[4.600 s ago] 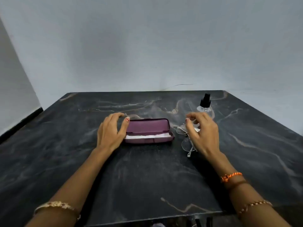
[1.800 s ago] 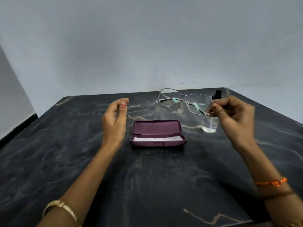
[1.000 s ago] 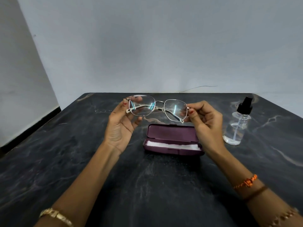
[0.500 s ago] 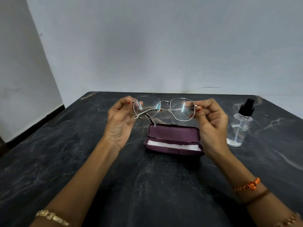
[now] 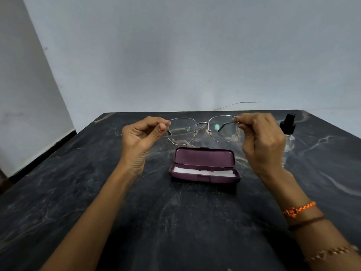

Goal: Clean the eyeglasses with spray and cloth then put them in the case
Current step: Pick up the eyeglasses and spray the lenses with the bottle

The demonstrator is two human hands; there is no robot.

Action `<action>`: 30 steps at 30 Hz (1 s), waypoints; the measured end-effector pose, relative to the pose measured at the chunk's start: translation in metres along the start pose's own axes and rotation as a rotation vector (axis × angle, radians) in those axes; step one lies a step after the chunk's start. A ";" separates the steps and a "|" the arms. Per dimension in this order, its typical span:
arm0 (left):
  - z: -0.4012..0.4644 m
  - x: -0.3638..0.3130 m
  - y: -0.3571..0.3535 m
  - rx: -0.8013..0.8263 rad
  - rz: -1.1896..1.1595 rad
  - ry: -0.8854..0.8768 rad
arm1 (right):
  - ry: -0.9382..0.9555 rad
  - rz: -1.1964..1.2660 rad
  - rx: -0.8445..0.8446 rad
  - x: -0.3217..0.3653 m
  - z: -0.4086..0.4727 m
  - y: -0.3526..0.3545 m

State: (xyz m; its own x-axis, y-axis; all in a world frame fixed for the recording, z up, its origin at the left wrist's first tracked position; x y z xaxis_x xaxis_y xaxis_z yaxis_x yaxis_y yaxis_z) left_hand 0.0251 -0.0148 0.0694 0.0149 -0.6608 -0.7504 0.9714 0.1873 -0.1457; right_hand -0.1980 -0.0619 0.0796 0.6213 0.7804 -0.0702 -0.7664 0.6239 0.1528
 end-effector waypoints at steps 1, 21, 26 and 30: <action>-0.001 -0.001 -0.002 0.027 0.036 -0.004 | 0.008 -0.047 -0.008 -0.001 0.000 0.001; -0.009 0.004 -0.043 -0.055 0.229 0.027 | -0.110 -0.296 -0.131 -0.026 -0.012 0.010; -0.005 0.006 -0.063 -0.060 0.295 0.056 | -0.272 -0.263 -0.100 -0.040 -0.014 0.012; 0.006 0.006 -0.076 -0.076 0.302 0.084 | -0.420 -0.274 -0.128 -0.049 -0.018 0.018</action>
State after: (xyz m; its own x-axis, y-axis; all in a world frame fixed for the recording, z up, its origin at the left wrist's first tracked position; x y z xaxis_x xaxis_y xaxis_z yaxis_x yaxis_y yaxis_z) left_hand -0.0474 -0.0375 0.0796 0.2767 -0.5054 -0.8173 0.9057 0.4215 0.0460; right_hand -0.2449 -0.0883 0.0676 0.7935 0.5207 0.3150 -0.5643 0.8234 0.0605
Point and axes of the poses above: each hand's wrist, its own z-axis towards the middle knuckle, its own y-axis out of the back of the hand, x = y × z, the point moved 3 cm from there along z, towards the middle knuckle, and after that the axes turned 2 degrees about y, right-handed, at the moved point
